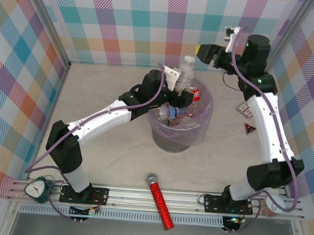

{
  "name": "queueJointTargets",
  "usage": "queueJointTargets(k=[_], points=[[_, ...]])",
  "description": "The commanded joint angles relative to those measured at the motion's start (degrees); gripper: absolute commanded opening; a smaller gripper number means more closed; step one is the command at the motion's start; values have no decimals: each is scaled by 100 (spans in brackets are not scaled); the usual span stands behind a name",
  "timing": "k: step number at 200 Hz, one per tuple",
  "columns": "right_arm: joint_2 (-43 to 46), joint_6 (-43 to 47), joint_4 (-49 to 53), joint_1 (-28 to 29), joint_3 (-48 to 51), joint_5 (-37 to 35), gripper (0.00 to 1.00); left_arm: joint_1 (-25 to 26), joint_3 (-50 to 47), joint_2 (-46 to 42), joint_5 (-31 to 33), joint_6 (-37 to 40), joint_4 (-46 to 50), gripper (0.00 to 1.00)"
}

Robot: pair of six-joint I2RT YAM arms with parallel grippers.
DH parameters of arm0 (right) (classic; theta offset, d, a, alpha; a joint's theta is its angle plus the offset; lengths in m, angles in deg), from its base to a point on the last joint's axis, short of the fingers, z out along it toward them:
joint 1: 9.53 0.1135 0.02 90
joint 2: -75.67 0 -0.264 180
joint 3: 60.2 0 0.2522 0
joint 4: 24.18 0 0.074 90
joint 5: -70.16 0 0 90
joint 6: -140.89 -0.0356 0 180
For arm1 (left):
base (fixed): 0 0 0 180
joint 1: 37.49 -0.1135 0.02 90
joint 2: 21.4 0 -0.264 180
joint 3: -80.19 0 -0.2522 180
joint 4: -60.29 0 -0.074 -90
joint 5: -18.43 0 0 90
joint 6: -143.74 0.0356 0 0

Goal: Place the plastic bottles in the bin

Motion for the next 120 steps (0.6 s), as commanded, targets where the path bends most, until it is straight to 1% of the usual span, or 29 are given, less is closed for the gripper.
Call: queueJointTargets(k=[1,13,31,52,76,103,113,120], points=[[-448,294,565,83,-699,-121,49,81,155,-20,-158,254,340,87],[-761,385,773,83,-1064,-113,47,79,137,-64,-147,313,353,86],[-1156,572,1243,133,-1599,20,49,80,195,-75,-122,384,430,84],[-1251,750,1458,257,-1587,81,49,80,276,-46,-83,447,483,83],[-1041,872,1503,362,-1054,156,47,79,261,-10,-26,439,415,82],[-486,924,1172,544,28,170,46,64,242,37,54,376,354,82],[-334,898,1061,559,267,199,48,48,243,49,43,360,327,81],[-272,908,1062,566,295,184,51,50,242,55,39,360,300,80]])
